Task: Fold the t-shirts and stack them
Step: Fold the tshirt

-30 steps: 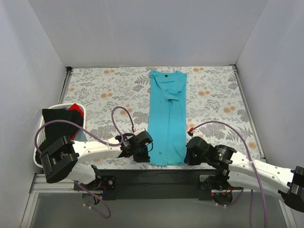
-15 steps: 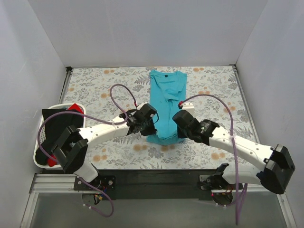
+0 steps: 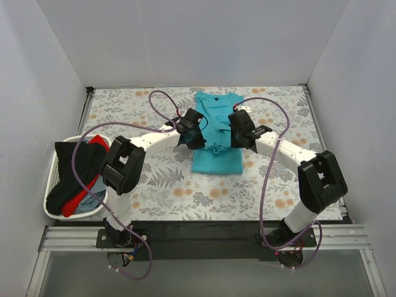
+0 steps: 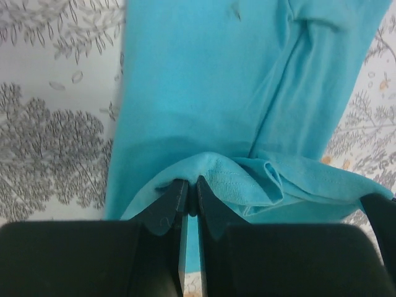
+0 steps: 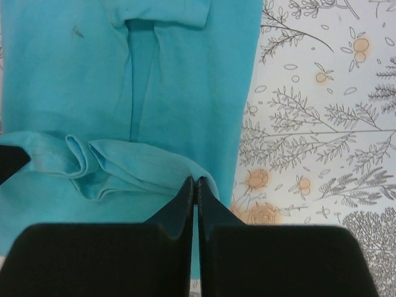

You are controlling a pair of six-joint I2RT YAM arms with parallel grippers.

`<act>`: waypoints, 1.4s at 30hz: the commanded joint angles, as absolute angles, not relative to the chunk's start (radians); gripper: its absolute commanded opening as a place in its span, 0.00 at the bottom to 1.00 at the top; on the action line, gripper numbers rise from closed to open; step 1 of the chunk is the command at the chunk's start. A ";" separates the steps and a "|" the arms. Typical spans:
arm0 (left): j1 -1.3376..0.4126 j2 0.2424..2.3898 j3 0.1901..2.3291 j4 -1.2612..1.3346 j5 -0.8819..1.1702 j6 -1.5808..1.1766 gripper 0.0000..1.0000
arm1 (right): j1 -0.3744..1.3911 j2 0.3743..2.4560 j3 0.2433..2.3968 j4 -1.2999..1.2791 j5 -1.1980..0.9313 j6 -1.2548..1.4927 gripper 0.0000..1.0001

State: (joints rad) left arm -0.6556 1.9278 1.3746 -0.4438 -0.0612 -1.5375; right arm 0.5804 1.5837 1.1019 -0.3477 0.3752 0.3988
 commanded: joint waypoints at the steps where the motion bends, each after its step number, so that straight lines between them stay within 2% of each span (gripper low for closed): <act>1: -0.608 1.951 1.453 -0.436 -0.028 -1.506 0.00 | 0.549 1.656 1.181 -0.279 0.327 0.354 0.01; 17: -0.535 2.117 1.673 -0.482 0.048 -1.445 0.00 | 0.436 1.740 1.262 -0.262 0.242 0.337 0.01; 26: -0.502 2.166 1.703 -0.483 0.072 -1.444 0.00 | 0.390 1.819 1.318 -0.258 0.175 0.318 0.03; 27: -0.499 2.172 1.704 -0.479 0.074 -1.440 0.00 | 0.384 1.825 1.324 -0.258 0.170 0.314 0.04; 28: -0.491 2.174 1.706 -0.477 0.084 -1.439 0.07 | 0.380 1.836 1.334 -0.255 0.167 0.313 0.05; 30: -0.482 2.171 1.698 -0.450 0.101 -1.418 0.25 | 0.370 1.847 1.348 -0.255 0.147 0.308 0.14; 31: -0.476 2.155 1.683 -0.436 0.112 -1.408 0.42 | 0.367 1.848 1.353 -0.255 0.141 0.307 0.21; 32: -0.474 2.142 1.672 -0.407 0.112 -1.402 0.48 | 0.367 1.845 1.359 -0.255 0.135 0.305 0.40; 34: -0.463 2.090 1.637 -0.385 0.114 -1.388 0.54 | 0.364 1.821 1.353 -0.255 0.138 0.305 0.56; 35: -0.462 2.071 1.626 -0.367 0.109 -1.384 0.55 | 0.364 1.810 1.341 -0.253 0.144 0.307 0.70; 37: -0.462 2.028 1.611 -0.370 0.097 -1.378 0.54 | 0.365 1.772 1.322 -0.256 0.143 0.310 0.75; 40: -0.462 1.996 1.563 -0.374 0.101 -1.403 0.40 | 0.391 1.717 1.264 -0.242 0.126 0.325 0.68; 41: -0.463 1.981 1.533 -0.371 0.104 -1.413 0.22 | 0.422 1.709 1.252 -0.236 0.139 0.324 0.65; 42: -0.469 1.976 1.520 -0.367 0.113 -1.419 0.16 | 0.436 1.704 1.238 -0.235 0.141 0.325 0.60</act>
State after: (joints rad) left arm -0.4595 2.0792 1.5566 -0.3889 0.0956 -1.4151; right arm 0.3843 1.7714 1.2621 -0.2775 0.1471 0.3161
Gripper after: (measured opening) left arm 0.206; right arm 0.633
